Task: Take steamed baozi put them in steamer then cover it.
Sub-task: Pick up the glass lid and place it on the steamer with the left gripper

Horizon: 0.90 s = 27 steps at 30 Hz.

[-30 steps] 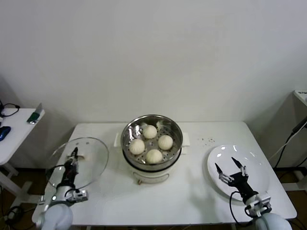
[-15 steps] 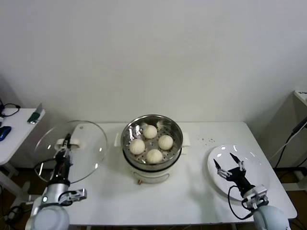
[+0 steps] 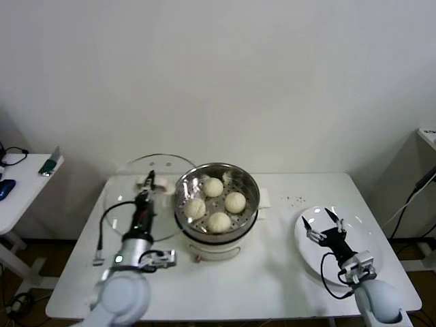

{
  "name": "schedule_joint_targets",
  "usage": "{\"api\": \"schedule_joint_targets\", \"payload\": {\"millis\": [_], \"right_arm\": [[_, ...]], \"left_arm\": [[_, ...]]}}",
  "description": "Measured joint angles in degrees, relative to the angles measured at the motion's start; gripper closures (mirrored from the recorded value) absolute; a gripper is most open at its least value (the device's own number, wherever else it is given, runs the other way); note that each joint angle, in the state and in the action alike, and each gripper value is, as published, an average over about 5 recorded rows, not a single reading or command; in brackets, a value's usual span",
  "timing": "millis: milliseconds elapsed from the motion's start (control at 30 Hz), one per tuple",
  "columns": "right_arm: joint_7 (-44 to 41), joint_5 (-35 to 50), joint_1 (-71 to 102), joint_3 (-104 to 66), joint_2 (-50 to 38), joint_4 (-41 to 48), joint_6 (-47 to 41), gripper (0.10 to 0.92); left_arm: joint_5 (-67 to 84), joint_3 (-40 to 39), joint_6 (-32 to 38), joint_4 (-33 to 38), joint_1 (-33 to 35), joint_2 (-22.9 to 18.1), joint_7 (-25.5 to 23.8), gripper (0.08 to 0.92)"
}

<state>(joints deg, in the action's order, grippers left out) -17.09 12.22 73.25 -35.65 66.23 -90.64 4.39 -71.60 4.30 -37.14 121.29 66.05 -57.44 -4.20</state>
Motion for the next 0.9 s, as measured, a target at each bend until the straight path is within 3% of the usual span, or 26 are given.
{"api": "schedule_joint_targets", "payload": {"millis": [367, 667, 900], "right_arm": [[0.22, -1.78, -0.02, -1.0, 1.2, 0.16, 0.38, 0.203], [0.23, -2.46, 0.45, -1.96, 1.45, 0.44, 0.93, 0.203], [0.23, -2.74, 0.39, -2.19, 1.54, 0.54, 1.04, 0.203]], "left_arm": [[-4.72, -13.32, -4.84, -6.24, -12.14, -8.11, -8.29, 0.855], [-8.35, -16.31, -5.09, -12.91, -16.16, -15.55, -11.1, 0.855], [-9.8, -16.83, -5.07, -16.75, -17.51, -18.71, -12.47, 0.855]]}}
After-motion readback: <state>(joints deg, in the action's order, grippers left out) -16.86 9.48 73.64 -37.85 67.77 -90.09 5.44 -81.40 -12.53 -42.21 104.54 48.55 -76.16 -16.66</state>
